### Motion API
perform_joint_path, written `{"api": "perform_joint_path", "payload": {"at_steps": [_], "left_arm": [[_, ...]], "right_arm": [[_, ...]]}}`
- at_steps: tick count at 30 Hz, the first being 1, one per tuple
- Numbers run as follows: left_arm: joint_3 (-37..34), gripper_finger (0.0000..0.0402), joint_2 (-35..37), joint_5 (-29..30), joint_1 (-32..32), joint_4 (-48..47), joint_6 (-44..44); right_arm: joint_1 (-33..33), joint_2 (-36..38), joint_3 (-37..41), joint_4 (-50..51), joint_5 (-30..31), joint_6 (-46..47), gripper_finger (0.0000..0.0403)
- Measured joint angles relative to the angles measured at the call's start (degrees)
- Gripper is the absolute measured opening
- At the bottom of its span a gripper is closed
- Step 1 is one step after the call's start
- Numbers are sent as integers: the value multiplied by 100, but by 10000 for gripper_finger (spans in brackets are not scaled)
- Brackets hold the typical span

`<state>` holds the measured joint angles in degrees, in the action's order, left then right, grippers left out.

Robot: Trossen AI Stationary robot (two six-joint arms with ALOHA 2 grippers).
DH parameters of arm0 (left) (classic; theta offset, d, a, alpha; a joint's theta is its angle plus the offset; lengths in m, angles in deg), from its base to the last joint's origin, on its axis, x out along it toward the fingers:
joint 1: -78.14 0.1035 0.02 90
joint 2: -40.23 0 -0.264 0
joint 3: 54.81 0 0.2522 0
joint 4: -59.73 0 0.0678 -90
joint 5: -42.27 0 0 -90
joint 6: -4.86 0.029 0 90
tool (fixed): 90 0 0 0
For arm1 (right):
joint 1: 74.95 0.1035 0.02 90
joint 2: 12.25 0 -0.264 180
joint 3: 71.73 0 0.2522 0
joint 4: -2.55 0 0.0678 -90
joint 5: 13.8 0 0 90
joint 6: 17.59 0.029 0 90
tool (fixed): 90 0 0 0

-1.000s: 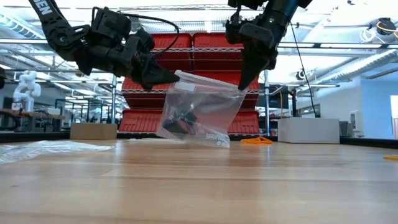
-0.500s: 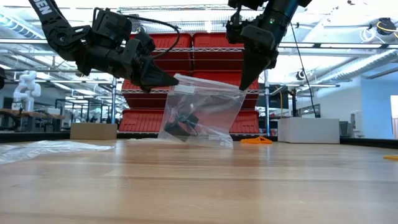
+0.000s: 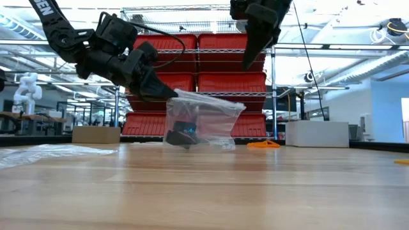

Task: Sort rubber bands
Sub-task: Close the transparent zip bag that contains the black rubber bands, then adjust the center transparent zip bag

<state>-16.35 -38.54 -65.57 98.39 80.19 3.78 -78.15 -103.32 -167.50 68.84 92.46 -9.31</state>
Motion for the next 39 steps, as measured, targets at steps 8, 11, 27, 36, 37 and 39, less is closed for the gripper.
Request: {"api": "perform_joint_path", "payload": {"at_steps": [8,11,27,36,37,39], "left_arm": [[271,151,58,340,78,238,187],[473,173,138,455,217,250,346],[830,187,1007,294,685,-1099,644],[828,187,1449,64,667,-1261,649],[828,187,1451,42,667,-1264,647],[828,187,1446,32,667,-1314,646]], "right_arm": [[-22,-95,0,-179,16,-102,134],[-25,-94,106,-442,18,-263,103],[-48,-101,1553,-2311,-488,416,82],[-382,-120,1624,-3198,-1533,433,184],[-439,-156,1624,-3211,-1513,416,188],[-595,-262,1624,-3230,-1512,338,193]]}}
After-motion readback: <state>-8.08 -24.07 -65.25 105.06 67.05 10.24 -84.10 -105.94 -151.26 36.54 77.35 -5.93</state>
